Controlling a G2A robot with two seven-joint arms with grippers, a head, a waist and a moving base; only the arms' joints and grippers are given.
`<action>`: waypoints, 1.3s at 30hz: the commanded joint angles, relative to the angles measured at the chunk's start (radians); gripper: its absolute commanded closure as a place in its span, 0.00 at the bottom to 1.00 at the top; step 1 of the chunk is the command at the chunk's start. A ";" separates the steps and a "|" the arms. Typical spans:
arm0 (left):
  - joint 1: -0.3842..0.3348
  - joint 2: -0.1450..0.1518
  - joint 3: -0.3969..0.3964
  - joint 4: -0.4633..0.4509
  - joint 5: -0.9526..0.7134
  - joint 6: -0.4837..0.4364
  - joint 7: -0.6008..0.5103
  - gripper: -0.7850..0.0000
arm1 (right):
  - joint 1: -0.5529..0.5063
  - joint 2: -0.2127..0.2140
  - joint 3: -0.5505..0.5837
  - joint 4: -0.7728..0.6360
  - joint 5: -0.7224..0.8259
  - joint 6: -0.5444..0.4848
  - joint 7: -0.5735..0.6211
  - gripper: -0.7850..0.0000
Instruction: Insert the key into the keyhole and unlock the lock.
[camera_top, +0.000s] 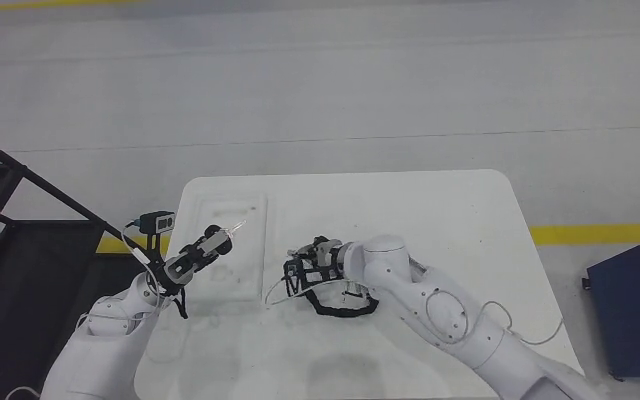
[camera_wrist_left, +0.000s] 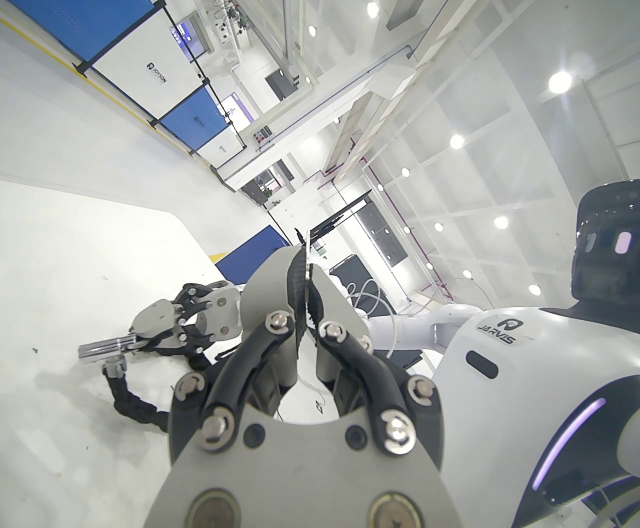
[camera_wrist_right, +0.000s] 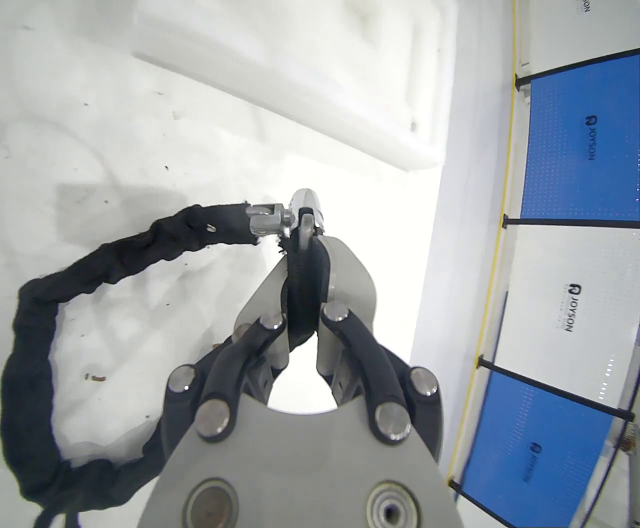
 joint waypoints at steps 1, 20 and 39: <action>0.000 0.000 0.000 0.000 0.000 0.000 0.000 1.00 | -0.044 0.028 0.081 -0.021 0.034 -0.034 -0.110 1.00; 0.000 0.000 0.000 0.000 0.000 0.000 0.000 1.00 | -0.246 0.182 0.371 0.141 0.014 -0.209 -1.148 1.00; 0.000 0.000 0.000 0.000 0.000 0.000 0.000 1.00 | -0.068 0.247 0.049 0.287 0.368 -0.175 -1.182 1.00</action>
